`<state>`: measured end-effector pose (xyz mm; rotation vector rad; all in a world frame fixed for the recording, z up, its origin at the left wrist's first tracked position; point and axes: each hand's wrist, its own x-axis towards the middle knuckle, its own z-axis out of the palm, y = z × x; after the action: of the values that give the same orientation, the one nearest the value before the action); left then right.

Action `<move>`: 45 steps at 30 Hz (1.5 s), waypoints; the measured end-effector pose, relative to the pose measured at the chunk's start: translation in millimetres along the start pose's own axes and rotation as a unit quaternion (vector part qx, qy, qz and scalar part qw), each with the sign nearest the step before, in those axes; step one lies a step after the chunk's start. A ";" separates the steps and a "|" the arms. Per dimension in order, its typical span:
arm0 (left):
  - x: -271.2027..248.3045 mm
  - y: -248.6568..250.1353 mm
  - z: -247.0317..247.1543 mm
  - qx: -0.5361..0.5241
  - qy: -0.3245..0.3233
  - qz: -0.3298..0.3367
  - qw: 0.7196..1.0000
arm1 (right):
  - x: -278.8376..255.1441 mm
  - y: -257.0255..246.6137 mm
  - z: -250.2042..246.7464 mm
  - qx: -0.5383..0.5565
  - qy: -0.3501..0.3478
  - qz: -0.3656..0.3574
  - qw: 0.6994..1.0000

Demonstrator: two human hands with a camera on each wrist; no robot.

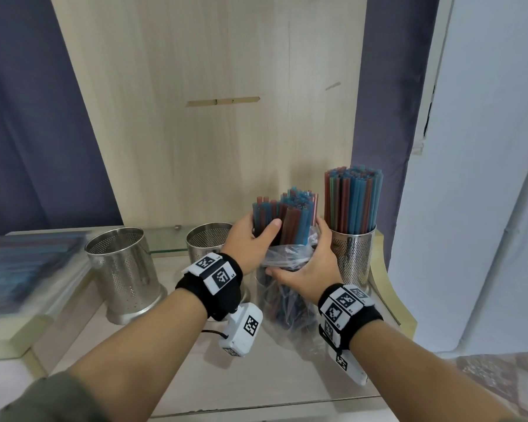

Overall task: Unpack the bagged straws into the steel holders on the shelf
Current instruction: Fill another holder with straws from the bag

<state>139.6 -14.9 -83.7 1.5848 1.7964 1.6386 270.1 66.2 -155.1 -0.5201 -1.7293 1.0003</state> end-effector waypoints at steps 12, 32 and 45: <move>32.5 16.8 -9.6 -0.017 0.050 -0.057 0.997 | -1.3 -1.8 -3.8 -0.051 -0.028 -0.002 0.998; 81.0 123.7 -105.5 -0.213 0.145 0.082 0.963 | -4.9 -14.0 -6.6 -0.046 -0.020 -0.021 0.999; 78.8 65.0 -138.0 -0.132 0.294 0.025 0.946 | -4.9 -12.8 -5.9 -0.049 -0.034 0.010 0.998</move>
<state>39.8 -43.1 53.2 1.0989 1.6737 2.4469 278.9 57.7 -146.6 -0.5725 -1.8438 0.9606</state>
